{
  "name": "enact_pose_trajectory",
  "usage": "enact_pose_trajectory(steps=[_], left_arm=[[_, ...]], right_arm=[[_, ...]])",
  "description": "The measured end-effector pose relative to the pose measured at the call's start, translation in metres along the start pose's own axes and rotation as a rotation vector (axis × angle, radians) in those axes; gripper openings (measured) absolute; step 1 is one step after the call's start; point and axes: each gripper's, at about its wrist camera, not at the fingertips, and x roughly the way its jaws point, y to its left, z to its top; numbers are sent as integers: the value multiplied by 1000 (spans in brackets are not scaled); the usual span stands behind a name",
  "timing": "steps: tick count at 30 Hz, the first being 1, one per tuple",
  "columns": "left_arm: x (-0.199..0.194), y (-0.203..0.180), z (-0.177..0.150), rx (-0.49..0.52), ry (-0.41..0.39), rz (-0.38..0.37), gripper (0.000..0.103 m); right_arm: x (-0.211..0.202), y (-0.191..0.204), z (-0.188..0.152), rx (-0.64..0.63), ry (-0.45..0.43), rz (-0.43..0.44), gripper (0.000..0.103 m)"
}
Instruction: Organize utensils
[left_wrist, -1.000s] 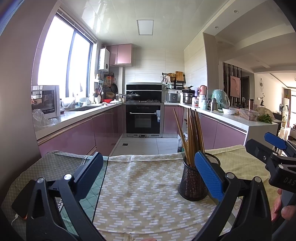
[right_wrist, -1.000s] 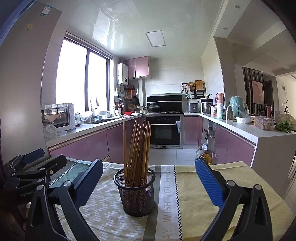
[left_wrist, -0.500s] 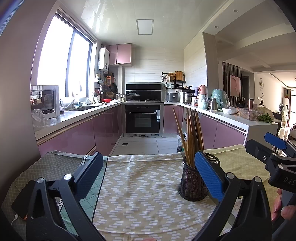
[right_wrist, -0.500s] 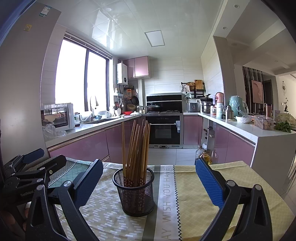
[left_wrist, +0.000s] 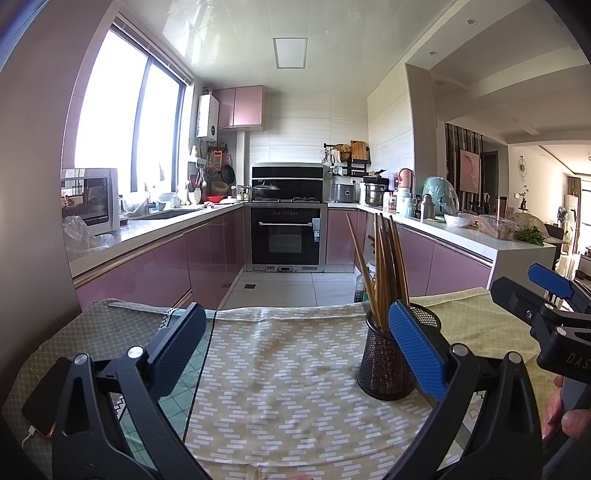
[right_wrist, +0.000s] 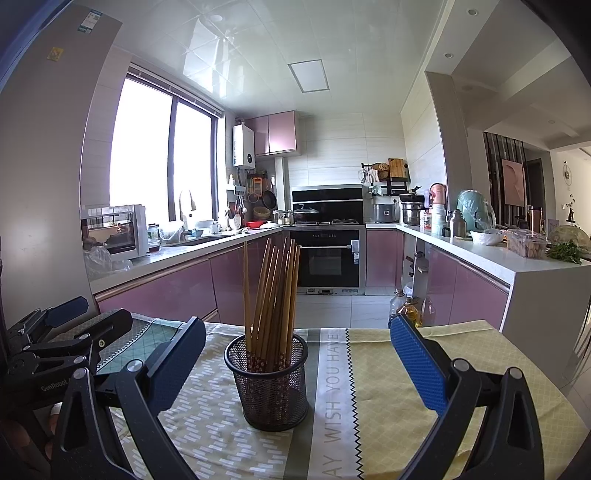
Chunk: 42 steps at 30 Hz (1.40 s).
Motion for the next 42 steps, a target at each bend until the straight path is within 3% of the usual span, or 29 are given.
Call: enact_pose_trajectory(steps=[42], left_arm=[[1, -1, -7, 4, 2, -6, 97]], right_arm=[[3, -1, -3, 4, 4, -4, 97]])
